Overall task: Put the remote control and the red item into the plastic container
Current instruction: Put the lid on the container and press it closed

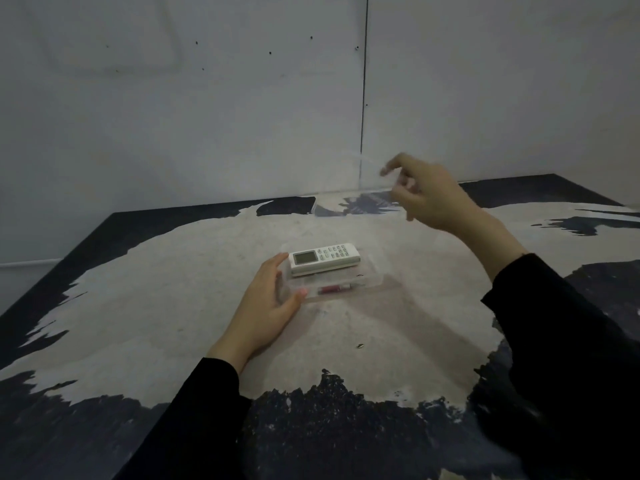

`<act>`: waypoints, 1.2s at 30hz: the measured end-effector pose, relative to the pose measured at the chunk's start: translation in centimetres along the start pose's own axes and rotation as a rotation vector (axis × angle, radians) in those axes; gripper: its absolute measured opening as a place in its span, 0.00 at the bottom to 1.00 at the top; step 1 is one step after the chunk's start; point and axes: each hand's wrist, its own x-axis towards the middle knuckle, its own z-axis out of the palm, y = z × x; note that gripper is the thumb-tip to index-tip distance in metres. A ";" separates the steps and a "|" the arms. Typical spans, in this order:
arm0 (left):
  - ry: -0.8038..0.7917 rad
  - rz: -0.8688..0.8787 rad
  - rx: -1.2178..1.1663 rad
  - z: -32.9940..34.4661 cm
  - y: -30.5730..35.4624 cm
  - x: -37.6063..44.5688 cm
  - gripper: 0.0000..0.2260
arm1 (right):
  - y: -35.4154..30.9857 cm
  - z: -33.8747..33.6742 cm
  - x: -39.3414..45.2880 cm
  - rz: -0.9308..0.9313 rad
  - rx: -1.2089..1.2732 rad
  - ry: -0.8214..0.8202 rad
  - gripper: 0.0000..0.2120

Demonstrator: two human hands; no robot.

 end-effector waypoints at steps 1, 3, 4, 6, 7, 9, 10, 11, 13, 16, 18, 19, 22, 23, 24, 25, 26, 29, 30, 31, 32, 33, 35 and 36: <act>-0.006 -0.010 -0.022 0.0 0.0 0.0 0.33 | -0.2 0.2 0.5 0.012 0.055 -0.141 0.12; -0.008 -0.019 -0.054 0.0 0.1 -0.1 0.37 | -0.1 1.1 1.5 0.031 0.087 -0.417 0.15; -0.005 -0.018 -0.059 0.0 0.1 -0.1 0.39 | 0.1 2.0 1.9 0.037 0.082 -0.505 0.17; 0.001 -0.008 -0.052 -0.1 0.2 -0.1 0.41 | 0.8 4.0 2.6 0.025 0.061 -0.561 0.19; 0.002 0.001 -0.047 -0.1 0.1 -0.1 0.42 | 1.1 5.1 2.9 0.015 0.047 -0.551 0.19; -0.004 0.023 -0.044 -0.1 0.0 -0.1 0.41 | 1.5 7.1 3.4 -0.012 -0.001 -0.496 0.19; -0.007 0.043 -0.043 -0.1 0.0 -0.1 0.39 | 1.7 7.9 3.6 -0.031 -0.014 -0.463 0.18; -0.008 0.065 -0.038 -0.1 -0.1 0.0 0.37 | 1.8 8.7 3.7 -0.049 -0.013 -0.436 0.17; -0.004 0.099 -0.012 0.0 -0.3 0.2 0.33 | 1.9 10.0 3.8 -0.087 -0.011 -0.406 0.15; 0.021 0.097 0.031 0.1 -0.8 0.3 0.30 | 2.3 11.6 3.5 -0.122 -0.021 -0.385 0.14; 0.039 0.099 0.077 0.2 -1.1 0.4 0.28 | 2.2 12.3 3.3 -0.108 -0.015 -0.322 0.13; 0.045 0.098 0.088 0.2 -1.2 0.4 0.27 | 2.1 12.6 3.3 -0.096 -0.009 -0.290 0.13; 0.042 0.090 0.098 0.2 -1.2 0.4 0.27 | 1.8 12.9 3.5 -0.090 -0.032 -0.249 0.13; 0.036 0.082 0.096 0.2 -1.1 0.4 0.28 | 1.6 12.9 3.6 -0.097 -0.051 -0.242 0.12; 0.028 0.070 0.088 0.3 -1.0 0.4 0.29 | 1.6 12.9 3.7 -0.103 -0.072 -0.233 0.12; 0.022 0.057 0.080 0.3 -0.8 0.4 0.30 | 1.6 12.9 3.7 -0.111 -0.092 -0.219 0.12; 0.016 0.051 0.081 0.3 -0.7 0.4 0.31 | 1.7 12.9 3.6 -0.121 -0.108 -0.201 0.12; -0.013 0.050 0.119 0.5 -0.6 0.5 0.33 | 1.8 13.0 3.5 -0.157 -0.183 -0.160 0.14; -0.021 0.044 0.133 0.4 -0.7 0.5 0.34 | 1.8 13.1 3.5 -0.170 -0.212 -0.153 0.14; -0.025 0.036 0.144 0.4 -0.7 0.5 0.34 | 1.8 13.1 3.5 -0.184 -0.236 -0.147 0.12; -0.027 0.028 0.156 0.4 -0.8 0.6 0.34 | 1.8 13.1 3.5 -0.196 -0.249 -0.141 0.11; -0.028 0.020 0.171 0.4 -0.8 0.6 0.34 | 1.8 13.2 3.5 -0.205 -0.253 -0.133 0.11; -0.034 0.009 0.193 0.4 -1.0 0.7 0.33 | 1.9 13.2 3.5 -0.219 -0.262 -0.120 0.10; -0.038 0.008 0.197 0.5 -1.1 0.7 0.33 | 1.9 13.2 3.5 -0.223 -0.272 -0.122 0.10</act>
